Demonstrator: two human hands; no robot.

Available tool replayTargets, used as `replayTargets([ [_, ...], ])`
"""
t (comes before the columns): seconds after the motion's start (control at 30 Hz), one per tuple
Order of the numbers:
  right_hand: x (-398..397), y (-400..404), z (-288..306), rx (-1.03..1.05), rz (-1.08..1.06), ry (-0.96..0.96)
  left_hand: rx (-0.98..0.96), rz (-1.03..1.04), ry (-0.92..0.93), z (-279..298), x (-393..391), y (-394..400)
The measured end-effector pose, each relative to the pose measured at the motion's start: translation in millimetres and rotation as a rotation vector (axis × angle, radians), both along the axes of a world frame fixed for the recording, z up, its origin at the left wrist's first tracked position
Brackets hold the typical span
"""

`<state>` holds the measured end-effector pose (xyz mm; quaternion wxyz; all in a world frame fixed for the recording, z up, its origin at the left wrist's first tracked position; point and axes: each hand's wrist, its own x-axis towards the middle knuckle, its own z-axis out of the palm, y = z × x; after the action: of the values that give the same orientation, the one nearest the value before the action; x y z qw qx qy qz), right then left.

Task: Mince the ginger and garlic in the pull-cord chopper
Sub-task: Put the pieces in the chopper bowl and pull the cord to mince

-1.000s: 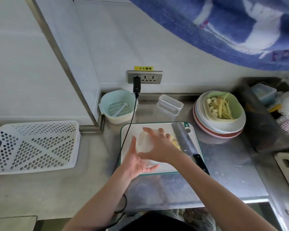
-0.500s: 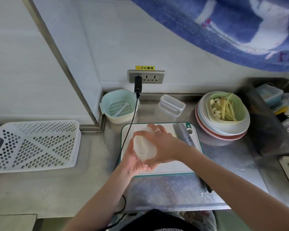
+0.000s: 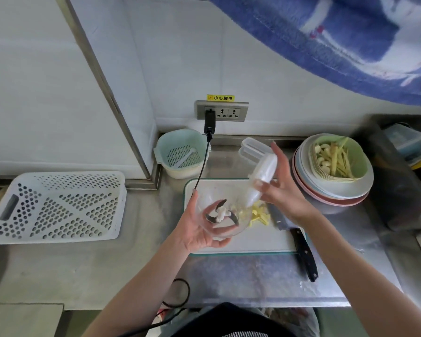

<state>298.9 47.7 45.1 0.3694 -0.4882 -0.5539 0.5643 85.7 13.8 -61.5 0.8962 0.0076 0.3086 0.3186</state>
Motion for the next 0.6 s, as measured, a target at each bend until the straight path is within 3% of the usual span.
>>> replayTargets([
  [0.1, 13.4, -2.9, -3.1, -0.066, -0.062, 0.152, 0.007, -0.019, -0.004, 4.3, 2.1, 0.6],
  [0.2, 22.6, -7.6, -7.2, -0.065, -0.090, 0.131, 0.027, -0.035, -0.024, 4.3, 7.4, 1.9],
  [0.4, 69.3, -29.1, -26.4, -0.034, -0.358, -0.051, 0.027, 0.013, 0.061, 4.9, 8.1, 7.5],
  [0.6, 116.1, -65.5, -65.3, -0.132, -0.719, -0.389, 0.107, 0.075, 0.044, 6.3, 11.9, 7.0],
])
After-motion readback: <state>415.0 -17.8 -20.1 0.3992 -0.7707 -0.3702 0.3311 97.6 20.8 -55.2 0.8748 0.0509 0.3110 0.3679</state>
